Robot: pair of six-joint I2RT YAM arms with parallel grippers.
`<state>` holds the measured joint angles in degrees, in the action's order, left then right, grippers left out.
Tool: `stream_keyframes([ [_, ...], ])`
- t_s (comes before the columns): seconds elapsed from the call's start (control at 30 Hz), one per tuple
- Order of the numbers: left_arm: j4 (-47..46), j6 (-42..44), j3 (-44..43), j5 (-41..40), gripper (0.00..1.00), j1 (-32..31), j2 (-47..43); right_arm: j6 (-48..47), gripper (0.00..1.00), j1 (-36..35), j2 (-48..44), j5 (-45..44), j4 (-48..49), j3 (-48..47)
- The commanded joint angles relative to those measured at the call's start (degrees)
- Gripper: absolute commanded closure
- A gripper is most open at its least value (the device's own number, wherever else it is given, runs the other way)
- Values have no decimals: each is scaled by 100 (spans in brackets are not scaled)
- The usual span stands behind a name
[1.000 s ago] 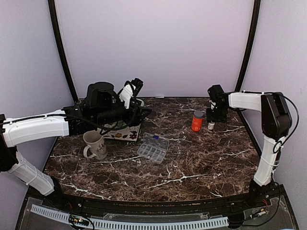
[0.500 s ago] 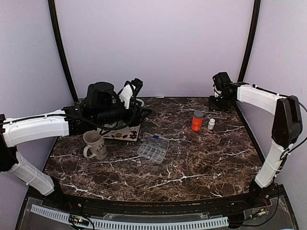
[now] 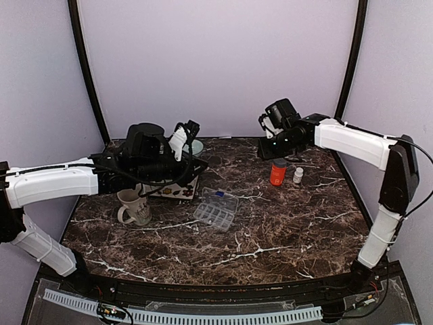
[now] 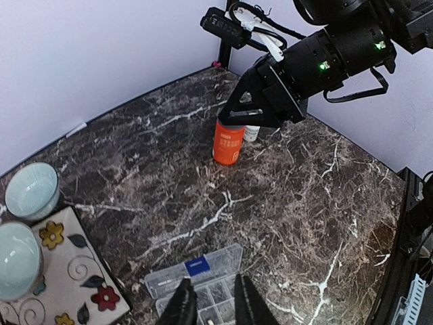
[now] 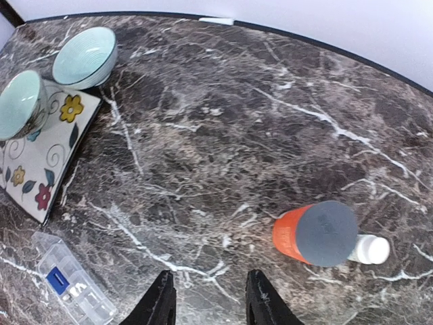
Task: Sort the pills into containers
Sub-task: Close the lid of the pill container.
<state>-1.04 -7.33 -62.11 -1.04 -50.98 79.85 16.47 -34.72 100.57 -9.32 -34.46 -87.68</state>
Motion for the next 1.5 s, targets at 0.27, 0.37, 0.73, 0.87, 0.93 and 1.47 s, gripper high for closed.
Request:
stream_keyframes([
  [0.27,614,-850,814,-77,100,-256,-33,69,72,-628,883,970,382,-212],
  [0.37,711,-845,897,-150,100,-392,63,65,74,-687,1040,1102,395,-272],
  [0.73,456,-1031,1577,74,100,-606,516,78,76,-820,1346,1430,422,-361],
  [0.87,241,-1043,1720,115,100,-615,750,67,76,-852,1398,1492,397,-381],
  [0.93,187,-1011,1702,89,100,-615,899,67,76,-861,1424,1523,379,-402],
  [1.47,-46,-857,1298,-296,100,-433,1938,54,76,-958,1681,1746,221,-599],
])
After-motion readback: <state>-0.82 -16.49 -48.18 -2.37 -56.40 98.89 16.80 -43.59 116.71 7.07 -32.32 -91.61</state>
